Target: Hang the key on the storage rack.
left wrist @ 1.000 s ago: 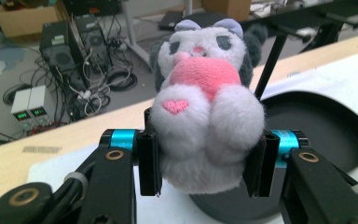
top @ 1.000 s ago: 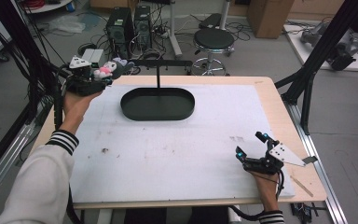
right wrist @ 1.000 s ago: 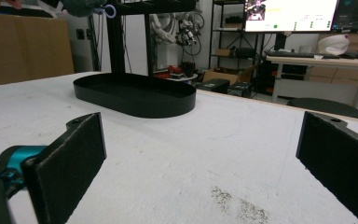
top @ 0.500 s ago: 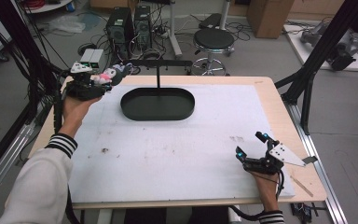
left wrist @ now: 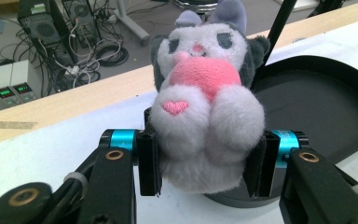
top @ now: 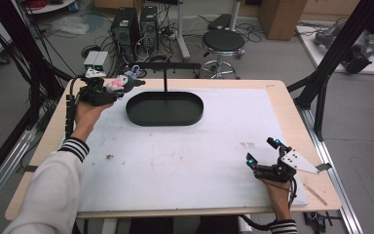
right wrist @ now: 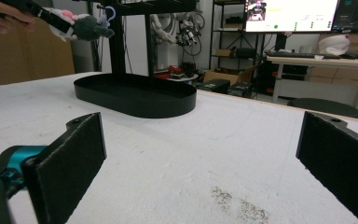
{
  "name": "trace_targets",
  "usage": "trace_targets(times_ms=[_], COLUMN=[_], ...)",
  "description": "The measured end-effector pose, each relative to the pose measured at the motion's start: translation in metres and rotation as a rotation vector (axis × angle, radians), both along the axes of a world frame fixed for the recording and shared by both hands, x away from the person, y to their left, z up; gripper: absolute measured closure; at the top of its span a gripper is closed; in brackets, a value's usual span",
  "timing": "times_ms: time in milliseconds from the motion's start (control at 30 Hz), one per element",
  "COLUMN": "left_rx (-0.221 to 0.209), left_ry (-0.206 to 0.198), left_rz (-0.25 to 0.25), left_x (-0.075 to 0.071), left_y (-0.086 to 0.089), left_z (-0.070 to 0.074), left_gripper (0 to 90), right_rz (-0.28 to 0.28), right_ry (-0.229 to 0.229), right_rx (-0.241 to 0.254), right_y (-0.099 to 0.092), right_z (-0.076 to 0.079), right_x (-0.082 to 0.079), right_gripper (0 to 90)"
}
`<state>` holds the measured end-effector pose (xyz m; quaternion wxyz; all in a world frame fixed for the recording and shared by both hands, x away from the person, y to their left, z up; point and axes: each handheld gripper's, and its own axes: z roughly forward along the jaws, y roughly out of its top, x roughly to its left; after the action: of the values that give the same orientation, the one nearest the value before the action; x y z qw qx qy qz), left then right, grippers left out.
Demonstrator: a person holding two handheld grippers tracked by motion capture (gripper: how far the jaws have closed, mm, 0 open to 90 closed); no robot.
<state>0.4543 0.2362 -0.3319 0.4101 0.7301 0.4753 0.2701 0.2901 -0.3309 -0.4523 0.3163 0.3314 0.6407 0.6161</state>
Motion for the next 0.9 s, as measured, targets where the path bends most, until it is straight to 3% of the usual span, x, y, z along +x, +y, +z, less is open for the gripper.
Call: trace_targets(times_ms=[267,300,433,467,500,533,567,600,633,667,700,733,767,800,833,867,900], left_rx=[-0.036,-0.061,-0.109,-0.109,-0.125,-0.125,-0.171,-0.171,-0.259,-0.259,-0.281,-0.281,-0.266,-0.266,-0.240,-0.240,-0.236], left_ry=[0.015,-0.011,-0.049,-0.049,-0.093,-0.093,-0.112,-0.112,-0.119,-0.119,-0.171,-0.171,-0.195,-0.195,-0.212,-0.212,-0.217], left_rz=[0.011,-0.035,-0.092,-0.092,-0.142,-0.142,-0.195,-0.195,-0.236,-0.236,-0.282,-0.282,-0.300,-0.300,-0.313,-0.313,-0.330], left_x=[0.007,0.007,0.005,0.005,0.001,0.001,-0.004,-0.004,-0.013,-0.013,-0.025,-0.025,-0.038,-0.038,-0.051,-0.051,-0.066], left_y=[0.002,0.005,0.010,0.010,0.014,0.014,0.016,0.016,0.020,0.020,0.023,0.023,0.026,0.026,0.029,0.029,0.033], left_z=[-0.008,-0.010,-0.013,-0.013,-0.015,-0.015,-0.018,-0.018,-0.017,-0.017,-0.014,-0.014,-0.012,-0.012,-0.013,-0.013,-0.016], left_gripper=[54.6,53.6,46.6,41.4,36.7,31.7,20.8,12.0,7.5,6.1,4.5,1.7,1.7,1.7,1.7,1.7,1.7], right_rz=[-0.001,-0.001,-0.001,-0.001,-0.002,-0.001,0.002,0.001,0.000,0.000,0.002,0.002,0.000,0.000,0.000,0.000,0.001], right_ry=[-0.004,-0.004,-0.004,-0.004,-0.015,-0.016,-0.012,-0.017,-0.014,-0.014,-0.012,-0.012,-0.020,-0.021,-0.021,-0.021,-0.021], right_rx=[0.007,0.008,0.017,0.017,0.016,0.015,0.018,0.019,0.023,0.023,0.023,0.023,0.016,0.018,0.018,0.018,0.019], right_y=[0.000,0.000,-0.001,-0.001,-0.001,-0.001,-0.001,-0.001,-0.001,-0.001,-0.002,-0.002,-0.001,-0.001,-0.001,-0.001,-0.001], right_z=[0.000,0.000,0.000,0.000,-0.001,-0.001,-0.001,-0.001,-0.001,-0.001,-0.001,-0.001,-0.001,-0.001,-0.001,-0.001,-0.001], right_x=[0.000,0.000,-0.001,-0.001,-0.001,-0.001,-0.002,-0.001,-0.002,-0.002,-0.002,-0.002,-0.001,-0.001,-0.002,-0.002,-0.002], right_gripper=[0.4,0.4,0.4,0.4,0.4,0.4,0.4,0.4,0.4,0.4,0.4,0.4,0.4,0.4,0.4,0.4,0.4])
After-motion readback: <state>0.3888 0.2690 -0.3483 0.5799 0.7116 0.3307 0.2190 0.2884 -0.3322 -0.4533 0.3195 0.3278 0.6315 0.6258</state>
